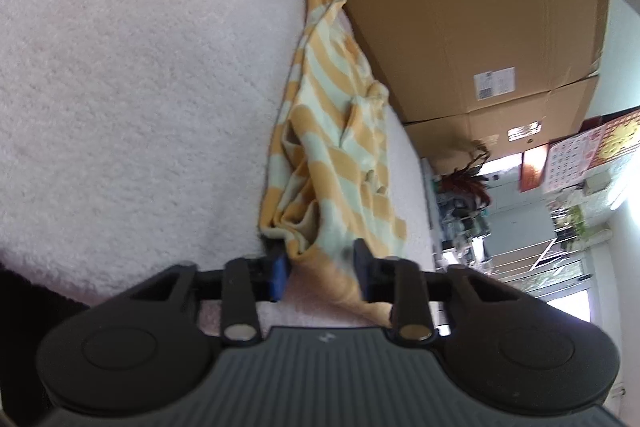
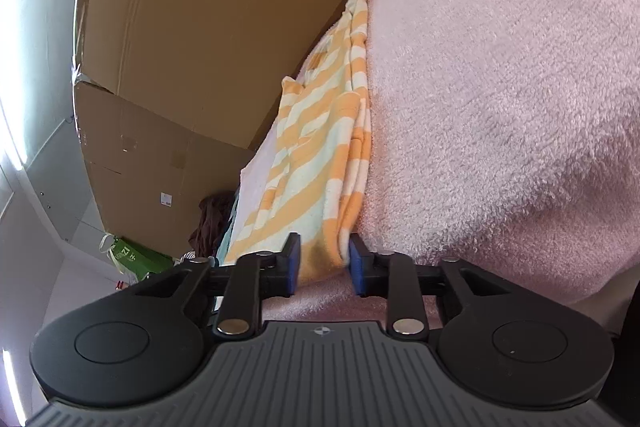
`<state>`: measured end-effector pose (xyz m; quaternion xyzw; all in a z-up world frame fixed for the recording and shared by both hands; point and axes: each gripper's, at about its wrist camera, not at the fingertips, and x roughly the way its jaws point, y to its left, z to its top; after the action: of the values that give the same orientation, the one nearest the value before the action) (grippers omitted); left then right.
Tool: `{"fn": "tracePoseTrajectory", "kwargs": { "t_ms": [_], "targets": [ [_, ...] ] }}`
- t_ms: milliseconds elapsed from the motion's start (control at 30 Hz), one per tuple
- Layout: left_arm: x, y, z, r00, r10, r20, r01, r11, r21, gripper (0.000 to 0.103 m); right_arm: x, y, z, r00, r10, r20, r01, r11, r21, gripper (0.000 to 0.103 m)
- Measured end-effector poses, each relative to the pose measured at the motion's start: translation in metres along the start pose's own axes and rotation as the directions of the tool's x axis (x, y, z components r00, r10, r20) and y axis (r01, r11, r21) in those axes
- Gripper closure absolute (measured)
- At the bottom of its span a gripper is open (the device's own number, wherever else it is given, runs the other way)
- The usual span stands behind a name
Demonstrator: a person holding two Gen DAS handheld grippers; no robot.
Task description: Fold clothes
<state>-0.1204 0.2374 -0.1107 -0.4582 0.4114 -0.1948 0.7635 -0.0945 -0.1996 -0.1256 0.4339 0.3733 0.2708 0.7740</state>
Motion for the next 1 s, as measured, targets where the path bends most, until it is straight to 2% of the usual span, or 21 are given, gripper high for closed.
{"fn": "tracePoseTrajectory", "kwargs": {
  "t_ms": [133, 333, 433, 567, 767, 900, 1000],
  "targets": [
    [-0.005, -0.003, 0.002, 0.999, -0.033, 0.013, 0.034, 0.999, -0.041, 0.093, -0.005, 0.005, 0.007, 0.999, 0.032, 0.0, -0.032, 0.999, -0.008, 0.091],
    [-0.003, -0.011, 0.025, 0.995, -0.082, 0.052, 0.089, 0.982, -0.169, 0.093, -0.001, 0.009, 0.026, 0.986, 0.164, 0.022, -0.165, 0.982, 0.092, 0.091],
    [0.002, -0.02, 0.043, 0.993, -0.092, 0.072, 0.104, 0.976, -0.194, 0.093, 0.005, 0.011, 0.04, 0.975, 0.212, 0.058, -0.219, 0.962, 0.161, 0.091],
    [0.015, -0.036, 0.07, 0.992, -0.068, 0.104, 0.085, 0.984, -0.16, 0.093, 0.02, 0.018, 0.062, 0.969, 0.227, 0.101, -0.241, 0.955, 0.173, 0.091],
    [0.048, -0.044, 0.111, 0.993, -0.037, 0.109, 0.054, 0.987, -0.15, 0.093, 0.043, 0.015, 0.098, 0.961, 0.223, 0.162, -0.254, 0.944, 0.21, 0.091],
    [0.07, -0.041, 0.132, 0.994, 0.002, 0.113, 0.015, 0.988, -0.151, 0.093, 0.06, 0.008, 0.112, 0.967, 0.183, 0.177, -0.22, 0.95, 0.22, 0.091],
    [0.083, -0.035, 0.145, 0.993, 0.012, 0.121, 0.006, 0.989, -0.149, 0.087, 0.074, -0.001, 0.12, 0.97, 0.146, 0.194, -0.191, 0.953, 0.235, 0.09]
  ]
}}
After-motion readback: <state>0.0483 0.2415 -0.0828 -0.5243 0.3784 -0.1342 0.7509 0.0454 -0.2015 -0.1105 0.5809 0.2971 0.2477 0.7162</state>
